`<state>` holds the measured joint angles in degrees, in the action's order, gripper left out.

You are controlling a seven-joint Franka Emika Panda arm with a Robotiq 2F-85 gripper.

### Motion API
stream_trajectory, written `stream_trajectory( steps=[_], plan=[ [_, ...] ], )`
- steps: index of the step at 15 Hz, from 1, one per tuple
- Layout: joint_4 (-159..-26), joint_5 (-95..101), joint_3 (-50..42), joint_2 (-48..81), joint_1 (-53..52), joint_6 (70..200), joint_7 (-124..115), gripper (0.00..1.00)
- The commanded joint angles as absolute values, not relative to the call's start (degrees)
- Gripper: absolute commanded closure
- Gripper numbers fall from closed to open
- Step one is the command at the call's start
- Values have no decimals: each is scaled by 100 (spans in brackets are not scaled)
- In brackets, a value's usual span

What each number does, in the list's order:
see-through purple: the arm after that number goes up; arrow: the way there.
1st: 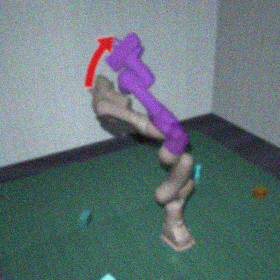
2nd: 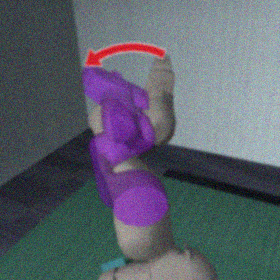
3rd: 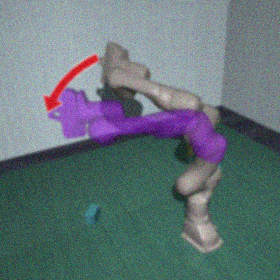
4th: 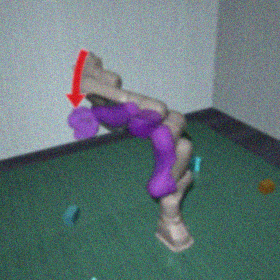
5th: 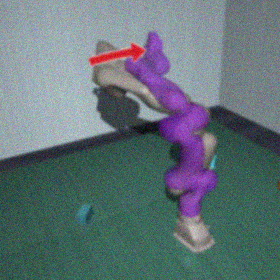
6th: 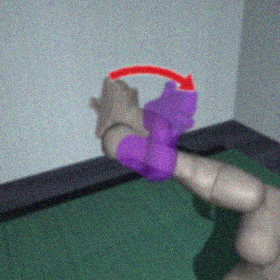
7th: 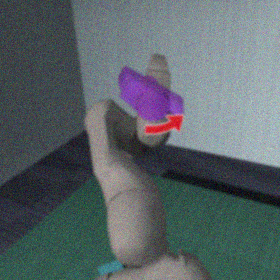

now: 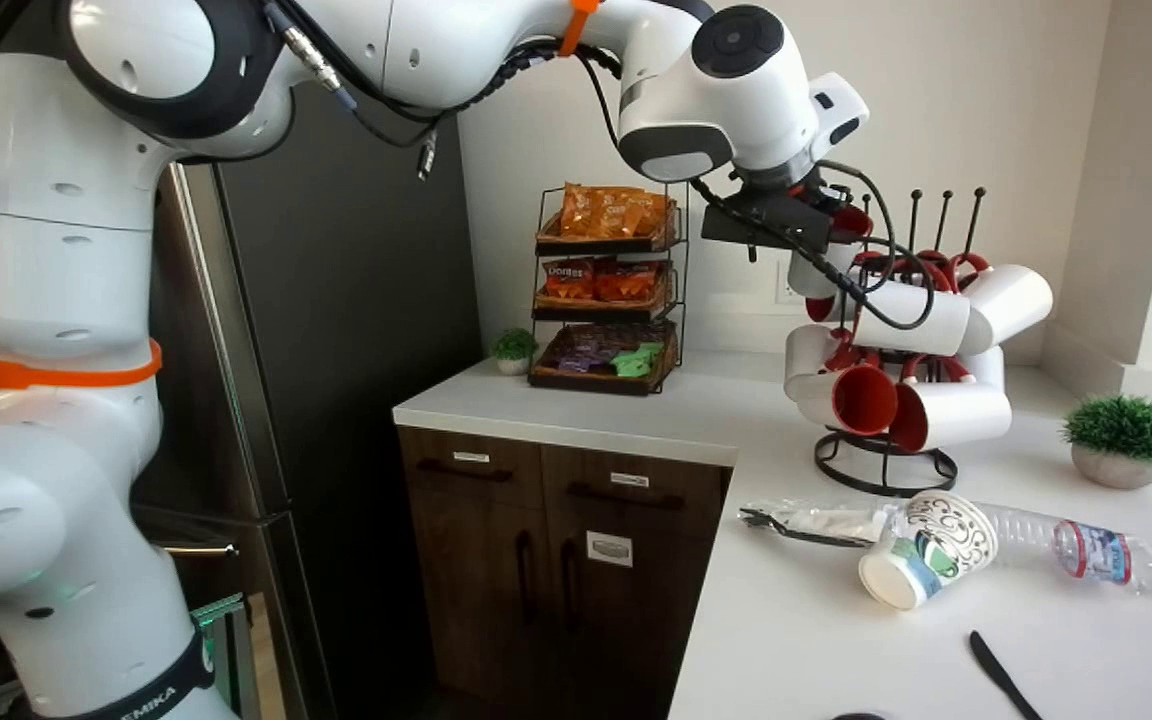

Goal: Remove one mug from the rack and put it on the table

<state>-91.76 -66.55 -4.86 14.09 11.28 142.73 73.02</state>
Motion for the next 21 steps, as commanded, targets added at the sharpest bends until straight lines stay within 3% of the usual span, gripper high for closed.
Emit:
stream_trajectory(
  steps=[1, 21],
  plan=[
    [-8909, -6786, -481, 1507, 1187, 14281, 7111, 97],
    [-8995, -6622, -495, 1682, 1195, 14302, 6954, 97]
  ],
)
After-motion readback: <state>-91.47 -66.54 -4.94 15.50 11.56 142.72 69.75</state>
